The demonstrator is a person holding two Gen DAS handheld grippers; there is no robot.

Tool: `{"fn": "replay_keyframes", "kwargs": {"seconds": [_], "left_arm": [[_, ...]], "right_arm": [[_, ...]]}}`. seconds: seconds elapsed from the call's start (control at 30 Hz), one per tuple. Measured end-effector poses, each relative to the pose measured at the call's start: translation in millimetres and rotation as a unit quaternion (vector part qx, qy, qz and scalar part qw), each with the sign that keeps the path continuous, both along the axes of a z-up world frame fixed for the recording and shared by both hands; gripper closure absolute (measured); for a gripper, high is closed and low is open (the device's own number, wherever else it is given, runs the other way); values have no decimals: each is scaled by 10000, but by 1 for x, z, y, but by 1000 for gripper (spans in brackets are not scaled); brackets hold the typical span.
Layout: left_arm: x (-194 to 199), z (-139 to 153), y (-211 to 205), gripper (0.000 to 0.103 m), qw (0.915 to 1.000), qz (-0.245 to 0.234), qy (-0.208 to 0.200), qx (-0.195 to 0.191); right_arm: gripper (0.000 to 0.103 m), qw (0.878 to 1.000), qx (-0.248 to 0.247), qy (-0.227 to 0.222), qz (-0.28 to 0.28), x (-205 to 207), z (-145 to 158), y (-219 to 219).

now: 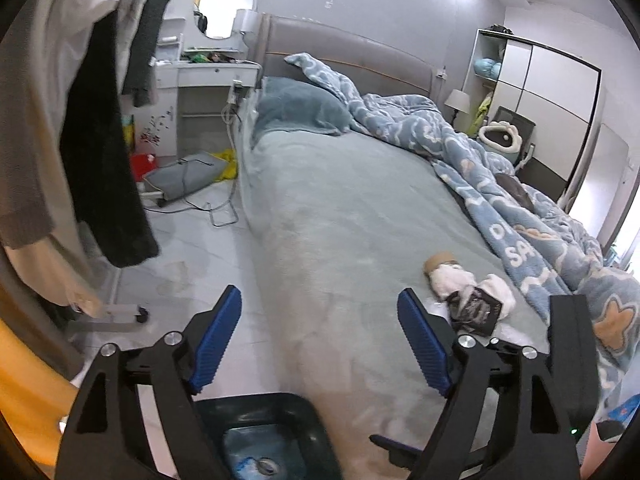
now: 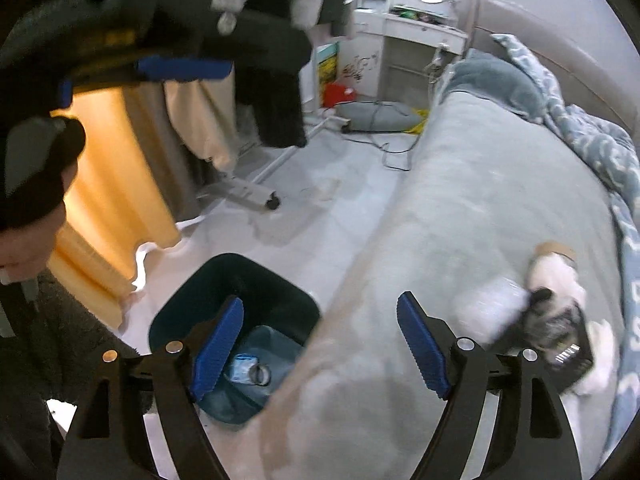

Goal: Collect trash
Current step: 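Move both tools back toward the remaining trash on the bed, then grasp the bubble-wrap piece with the left tool while the right tool grasps the bubble-wrap roll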

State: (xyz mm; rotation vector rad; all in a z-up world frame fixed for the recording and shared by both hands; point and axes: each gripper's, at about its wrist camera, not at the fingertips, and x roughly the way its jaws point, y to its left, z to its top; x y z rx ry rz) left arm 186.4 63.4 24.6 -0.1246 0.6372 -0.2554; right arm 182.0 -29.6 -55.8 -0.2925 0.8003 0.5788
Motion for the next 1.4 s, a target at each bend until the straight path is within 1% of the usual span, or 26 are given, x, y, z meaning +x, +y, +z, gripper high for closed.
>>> {"fn": "replay_keyframes", "kwargs": {"seconds": [0.17, 0.23, 0.43, 0.57, 0.67, 0.8, 1.03, 1.2, 1.27, 1.4], "left_arm": [[13, -14, -32, 18, 9996, -177, 221, -74], [16, -20, -43, 18, 9993, -234, 273, -34], [25, -40, -82, 18, 9977, -422, 484, 193], [31, -53, -100, 18, 9963, -536, 662, 145], [37, -61, -110, 18, 9949, -584, 817, 42], [42, -71, -119, 18, 9936, -553, 977, -119], [50, -84, -129, 18, 9916, -503, 1166, -245], [55, -94, -136, 23, 9901, -497, 1277, -290], [56, -97, -139, 30, 9897, -485, 1311, -297], [58, -102, -142, 37, 9875, -545, 1397, -480]], "right_arm": [[21, 9992, -99, -170, -352, 1, 4, -42], [21, 9986, -58, -191, -493, 1, 6, -61], [21, 9971, 40, -185, -736, -2, 9, -96], [20, 9964, 66, -192, -823, -3, 10, -113], [20, 9957, 80, -186, -908, -8, 9, -126], [20, 9944, 113, -176, -1034, -8, 9, -145], [20, 9903, 255, -149, -1356, -11, 10, -183], [20, 9879, 351, -124, -1506, -13, 10, -203], [20, 9873, 367, -118, -1538, -14, 9, -207], [20, 9867, 383, -105, -1577, -15, 9, -215]]}}
